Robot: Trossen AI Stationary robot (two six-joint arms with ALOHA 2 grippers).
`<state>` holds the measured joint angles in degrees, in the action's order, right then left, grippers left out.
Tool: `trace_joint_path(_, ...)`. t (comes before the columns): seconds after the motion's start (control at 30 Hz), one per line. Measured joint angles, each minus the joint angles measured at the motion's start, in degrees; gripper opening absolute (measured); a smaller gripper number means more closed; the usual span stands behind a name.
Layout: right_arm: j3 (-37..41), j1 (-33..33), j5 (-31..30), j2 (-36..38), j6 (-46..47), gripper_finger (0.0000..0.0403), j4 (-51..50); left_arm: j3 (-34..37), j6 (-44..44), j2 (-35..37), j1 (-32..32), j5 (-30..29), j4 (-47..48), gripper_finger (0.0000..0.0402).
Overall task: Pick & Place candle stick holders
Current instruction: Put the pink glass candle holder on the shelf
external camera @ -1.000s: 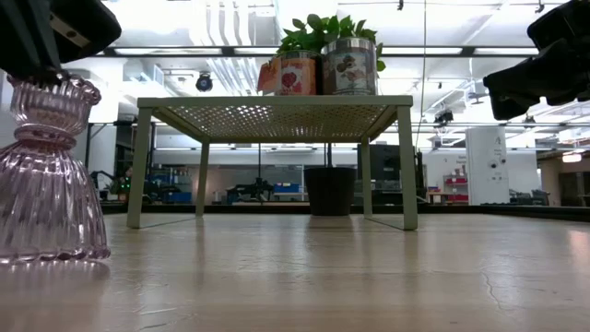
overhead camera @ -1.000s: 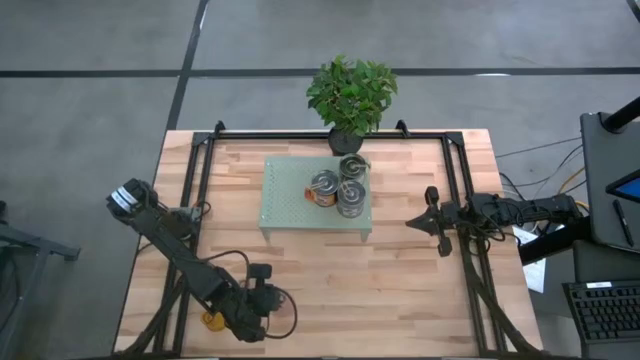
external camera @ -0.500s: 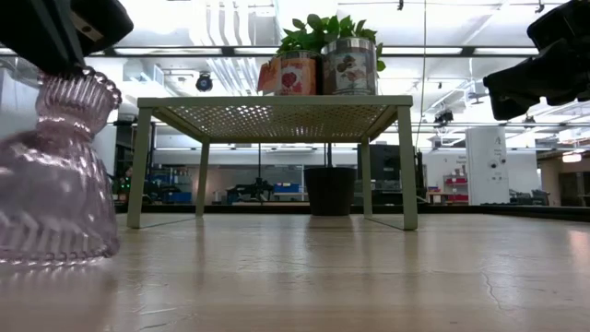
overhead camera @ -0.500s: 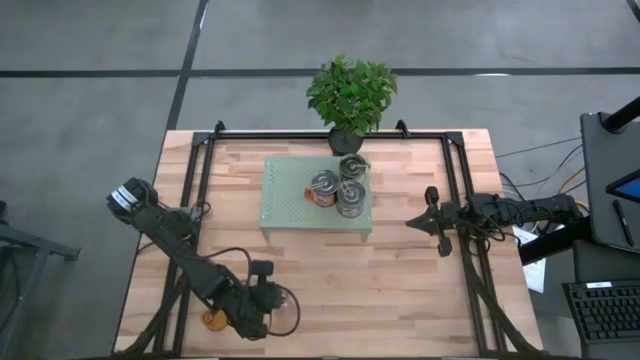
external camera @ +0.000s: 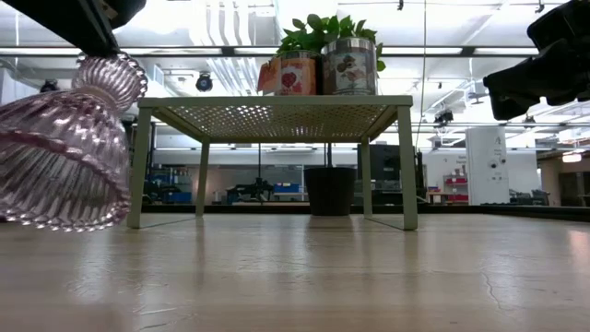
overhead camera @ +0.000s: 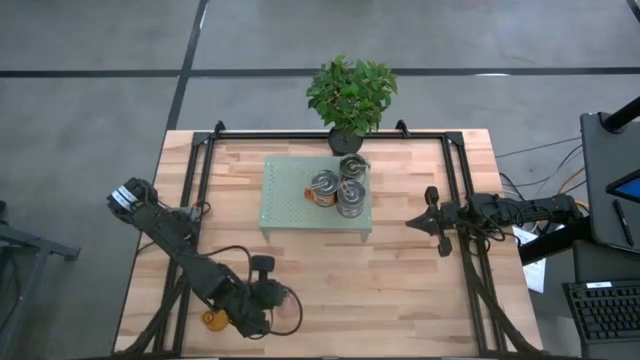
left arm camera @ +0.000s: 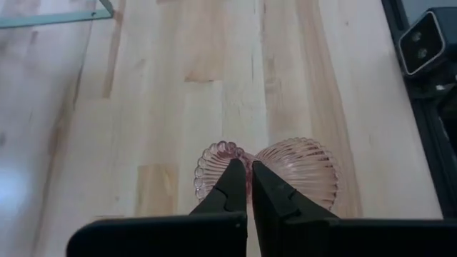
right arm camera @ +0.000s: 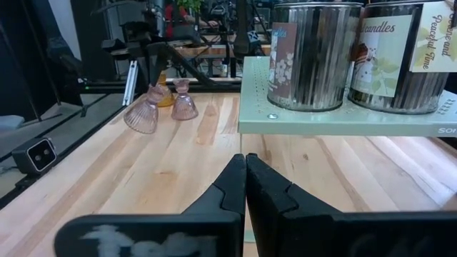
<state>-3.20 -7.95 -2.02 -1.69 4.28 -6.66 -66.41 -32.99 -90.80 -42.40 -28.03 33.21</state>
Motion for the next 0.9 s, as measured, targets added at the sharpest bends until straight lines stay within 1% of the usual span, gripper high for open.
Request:
trace_joint_path(0.2,0.0,0.0,0.0,0.0,-0.2,0.0008,0.0,-1.0,1.9,0.1,0.6,-2.1,1.3,0.0002)
trace_joint_path(0.33,0.0,0.0,0.0,0.0,-0.1,0.0008,0.0,-3.1,2.0,0.1,0.8,-4.4,7.1,0.0001)
trace_joint_path(0.6,0.0,0.0,0.0,0.0,-0.2,0.0008,0.0,-11.5,3.4,0.1,0.9,-9.3,18.8,0.0001)
trace_joint_path(0.8,0.0,0.0,0.0,0.0,-0.1,0.0008,0.0,-18.2,6.3,0.1,1.4,-14.9,28.1,0.0000)
trace_joint_path(0.9,0.0,0.0,0.0,0.0,-0.2,0.0008,0.0,-21.3,8.1,0.1,1.6,-18.8,31.3,0.0000)
